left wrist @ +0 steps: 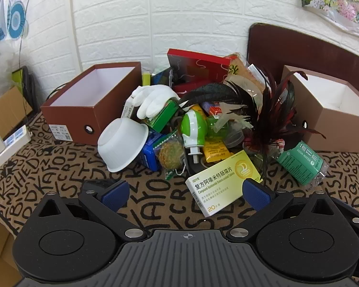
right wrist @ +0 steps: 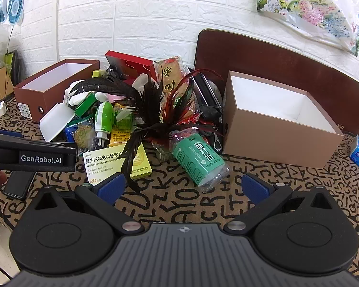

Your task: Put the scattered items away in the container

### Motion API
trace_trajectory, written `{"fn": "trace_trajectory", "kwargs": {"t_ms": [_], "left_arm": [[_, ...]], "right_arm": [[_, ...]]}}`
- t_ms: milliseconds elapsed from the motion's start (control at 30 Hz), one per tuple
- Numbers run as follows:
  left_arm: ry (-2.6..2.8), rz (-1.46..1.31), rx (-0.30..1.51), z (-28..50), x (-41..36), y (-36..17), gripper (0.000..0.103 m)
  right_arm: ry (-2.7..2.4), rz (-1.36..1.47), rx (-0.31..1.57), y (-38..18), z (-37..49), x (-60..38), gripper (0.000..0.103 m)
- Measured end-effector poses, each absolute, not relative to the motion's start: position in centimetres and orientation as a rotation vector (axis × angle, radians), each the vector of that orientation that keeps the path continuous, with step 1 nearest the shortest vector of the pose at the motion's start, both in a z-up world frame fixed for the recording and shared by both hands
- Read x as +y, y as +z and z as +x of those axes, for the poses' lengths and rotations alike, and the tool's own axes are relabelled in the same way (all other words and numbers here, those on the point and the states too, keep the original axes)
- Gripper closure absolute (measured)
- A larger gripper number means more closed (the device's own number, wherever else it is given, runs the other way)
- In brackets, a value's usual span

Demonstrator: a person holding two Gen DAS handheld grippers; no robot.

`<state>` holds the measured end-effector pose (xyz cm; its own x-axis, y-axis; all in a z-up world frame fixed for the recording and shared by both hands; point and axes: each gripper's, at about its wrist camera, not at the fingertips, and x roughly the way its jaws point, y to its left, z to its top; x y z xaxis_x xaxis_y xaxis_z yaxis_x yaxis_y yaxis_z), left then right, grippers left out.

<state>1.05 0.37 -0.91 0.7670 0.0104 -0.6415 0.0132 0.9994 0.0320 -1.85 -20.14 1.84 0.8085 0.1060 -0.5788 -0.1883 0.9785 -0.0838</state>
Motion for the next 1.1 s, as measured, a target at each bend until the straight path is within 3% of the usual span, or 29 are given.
{"fn": "trace_trajectory", "kwargs": {"t_ms": [1100], "left_arm": [[-0.003, 0.027, 0.751, 2.7, 0.7, -2.0, 0.000]], "right_arm": [[0.174, -0.146, 0.647, 1.0, -0.7, -19.8, 0.000]]}}
